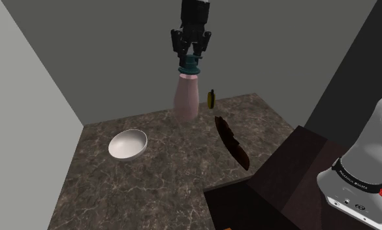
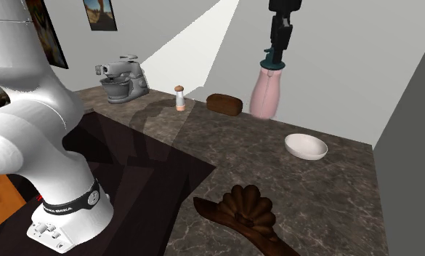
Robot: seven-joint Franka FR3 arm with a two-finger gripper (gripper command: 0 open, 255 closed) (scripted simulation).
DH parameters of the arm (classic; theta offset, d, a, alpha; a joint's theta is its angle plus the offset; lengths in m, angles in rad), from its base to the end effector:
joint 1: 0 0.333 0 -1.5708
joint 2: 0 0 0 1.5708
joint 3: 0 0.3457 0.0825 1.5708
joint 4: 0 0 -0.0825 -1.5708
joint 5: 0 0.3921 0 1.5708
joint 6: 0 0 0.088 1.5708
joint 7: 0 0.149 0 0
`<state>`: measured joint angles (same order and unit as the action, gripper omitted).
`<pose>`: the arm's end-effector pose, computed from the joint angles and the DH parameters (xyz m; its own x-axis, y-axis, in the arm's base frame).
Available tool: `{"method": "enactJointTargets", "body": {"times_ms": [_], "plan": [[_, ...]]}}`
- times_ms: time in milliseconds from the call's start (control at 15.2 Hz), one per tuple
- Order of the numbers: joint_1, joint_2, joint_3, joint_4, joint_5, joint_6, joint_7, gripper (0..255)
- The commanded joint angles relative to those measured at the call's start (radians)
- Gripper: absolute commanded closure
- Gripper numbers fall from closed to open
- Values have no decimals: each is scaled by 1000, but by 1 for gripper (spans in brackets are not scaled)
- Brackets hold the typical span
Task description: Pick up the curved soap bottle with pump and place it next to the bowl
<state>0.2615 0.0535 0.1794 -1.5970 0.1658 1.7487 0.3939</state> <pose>0.5349 0.2735 0.5877 0.9995 0.0228 0.0221 0.0267 -0.9799 -0.1975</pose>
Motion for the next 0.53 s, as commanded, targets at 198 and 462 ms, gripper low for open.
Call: {"method": "enactJointTargets", "body": {"times_ms": [198,462], "plan": [[67,144,47,188,-47,-27,120,255],[136,286,70,383,-97,-71,207,255]]}}
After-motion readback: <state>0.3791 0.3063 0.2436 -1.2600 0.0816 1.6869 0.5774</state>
